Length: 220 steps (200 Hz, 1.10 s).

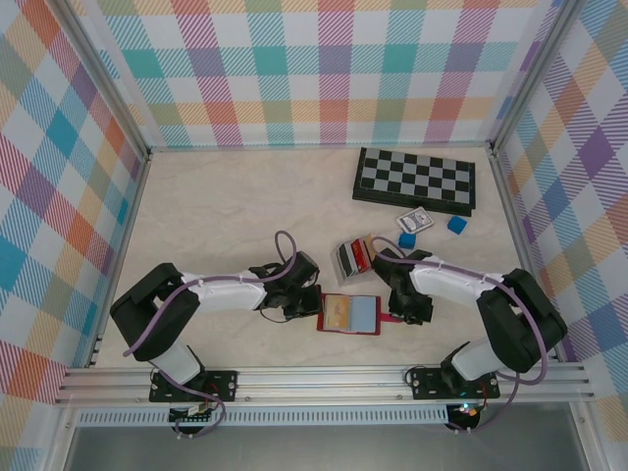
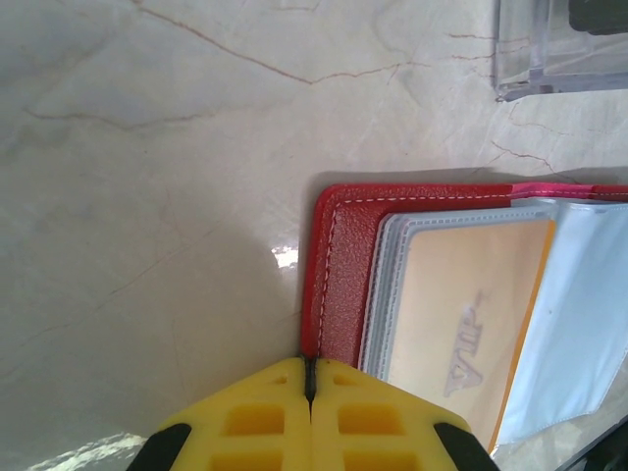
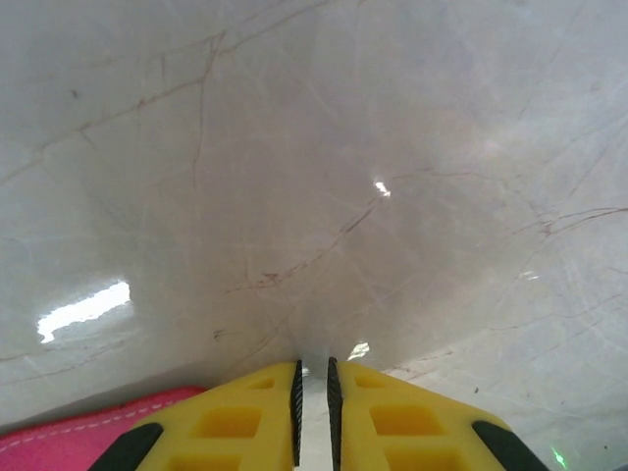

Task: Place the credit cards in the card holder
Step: Slide the button at the card holder.

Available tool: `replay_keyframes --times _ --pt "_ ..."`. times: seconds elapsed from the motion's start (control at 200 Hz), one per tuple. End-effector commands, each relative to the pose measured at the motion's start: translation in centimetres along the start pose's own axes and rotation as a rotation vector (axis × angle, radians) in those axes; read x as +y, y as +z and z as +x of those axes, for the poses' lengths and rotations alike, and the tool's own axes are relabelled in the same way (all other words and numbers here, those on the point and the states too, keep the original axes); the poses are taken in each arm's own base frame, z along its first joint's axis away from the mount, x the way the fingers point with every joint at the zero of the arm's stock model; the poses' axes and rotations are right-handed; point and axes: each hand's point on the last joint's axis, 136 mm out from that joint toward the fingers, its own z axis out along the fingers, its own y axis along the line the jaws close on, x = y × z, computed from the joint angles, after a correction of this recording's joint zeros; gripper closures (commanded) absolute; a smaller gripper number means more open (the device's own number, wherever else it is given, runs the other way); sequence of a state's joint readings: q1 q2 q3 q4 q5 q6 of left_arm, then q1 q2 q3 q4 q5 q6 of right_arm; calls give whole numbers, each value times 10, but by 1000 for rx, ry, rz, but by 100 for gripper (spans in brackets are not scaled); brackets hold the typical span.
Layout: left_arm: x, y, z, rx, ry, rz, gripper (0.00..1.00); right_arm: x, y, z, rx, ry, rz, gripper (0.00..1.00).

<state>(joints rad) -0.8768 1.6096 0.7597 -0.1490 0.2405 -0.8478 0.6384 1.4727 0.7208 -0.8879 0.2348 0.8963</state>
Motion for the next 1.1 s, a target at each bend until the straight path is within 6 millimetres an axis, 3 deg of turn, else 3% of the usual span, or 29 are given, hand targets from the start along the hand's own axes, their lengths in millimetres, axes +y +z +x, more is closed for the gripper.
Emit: replay_keyframes --times 0.0,0.31,0.575,0.84,1.0,1.095 --pt "11 -6 4 -11 -8 -45 100 2 2 8 57 -54 5 83" --pt "19 -13 2 -66 -62 -47 100 12 5 -2 34 -121 -4 82" --pt "23 -18 -3 -105 -79 -69 100 25 -9 -17 -50 -132 -76 80" --pt "28 -19 -1 -107 -92 -82 100 19 -37 -29 -164 -119 -132 75" --pt "22 -26 -3 -118 -82 -61 100 32 -70 -31 -226 -138 -289 68" --pt "16 -34 -5 -135 -70 -44 94 35 -92 -37 -275 -144 -344 64"
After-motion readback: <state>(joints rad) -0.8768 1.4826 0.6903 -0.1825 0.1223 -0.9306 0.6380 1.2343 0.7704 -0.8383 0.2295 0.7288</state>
